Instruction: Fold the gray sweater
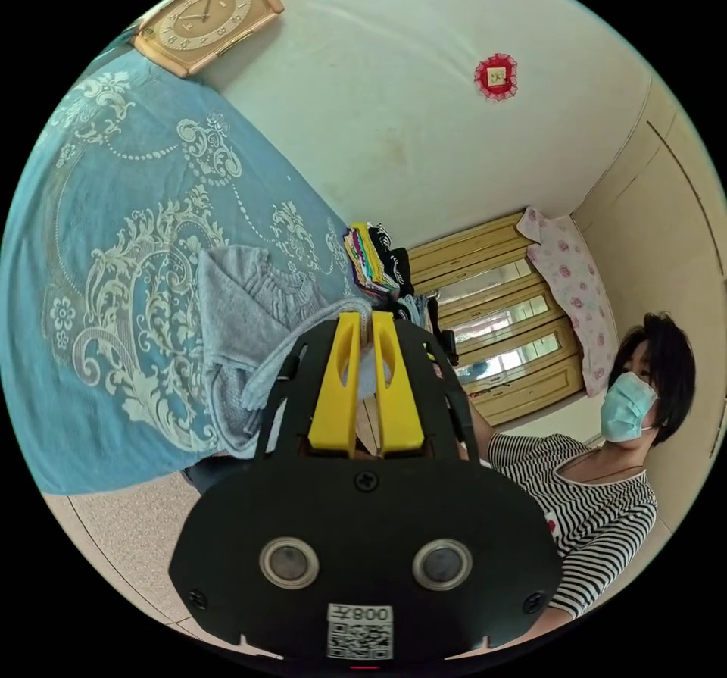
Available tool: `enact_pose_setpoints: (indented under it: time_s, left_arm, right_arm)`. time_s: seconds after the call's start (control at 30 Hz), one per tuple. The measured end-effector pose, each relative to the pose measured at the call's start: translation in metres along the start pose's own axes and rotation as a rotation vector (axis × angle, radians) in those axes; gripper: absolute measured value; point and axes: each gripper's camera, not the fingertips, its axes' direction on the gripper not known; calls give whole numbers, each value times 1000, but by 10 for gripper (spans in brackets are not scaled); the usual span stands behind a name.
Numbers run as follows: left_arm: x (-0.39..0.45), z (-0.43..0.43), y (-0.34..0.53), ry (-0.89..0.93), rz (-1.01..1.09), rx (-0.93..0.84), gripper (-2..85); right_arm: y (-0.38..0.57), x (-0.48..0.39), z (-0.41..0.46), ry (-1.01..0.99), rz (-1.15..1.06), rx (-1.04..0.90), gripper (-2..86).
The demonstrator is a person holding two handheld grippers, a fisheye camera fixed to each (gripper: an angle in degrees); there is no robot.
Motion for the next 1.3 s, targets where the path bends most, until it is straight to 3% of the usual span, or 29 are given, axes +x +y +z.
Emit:
enact_pose_setpoints:
  time_s: [0.27,0.63,0.97,1.3]
  left_arm:
    - [-45,48,-105,-67,-101,-22,30]
    - [-86,79,-169,-115,-154,-27,30]
    - [-116,107,-182,-140,-236,-26,36]
    - [-112,83,-168,-74,-289,29,65]
  right_arm:
    - [-124,72,27,16,90,-40,15]
    - [-221,159,51,34,155,-78,15]
    - [-241,219,70,25,228,-70,20]
    - [-197,261,62,-81,298,47,57]
